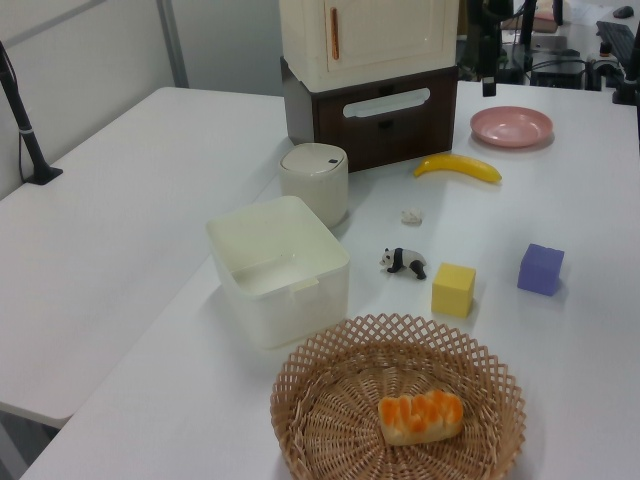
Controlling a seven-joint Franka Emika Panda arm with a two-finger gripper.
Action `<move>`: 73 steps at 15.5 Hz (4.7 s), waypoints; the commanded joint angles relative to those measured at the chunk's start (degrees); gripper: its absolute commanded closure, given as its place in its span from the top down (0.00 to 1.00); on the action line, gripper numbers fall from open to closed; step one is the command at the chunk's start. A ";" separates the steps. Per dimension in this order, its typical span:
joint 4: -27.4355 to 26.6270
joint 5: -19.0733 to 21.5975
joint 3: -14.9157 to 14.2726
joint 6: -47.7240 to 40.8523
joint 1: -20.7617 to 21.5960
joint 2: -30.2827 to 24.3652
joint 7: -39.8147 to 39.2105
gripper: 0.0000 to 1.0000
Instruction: Open the trash can
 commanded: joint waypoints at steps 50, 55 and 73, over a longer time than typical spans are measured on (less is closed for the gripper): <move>10.34 -10.76 -0.39 66.80 5.67 27.81 22.16 0.18; 8.67 -10.67 -0.39 66.53 6.29 27.81 22.16 0.06; 1.37 -10.41 -0.56 65.21 6.37 27.28 19.00 0.06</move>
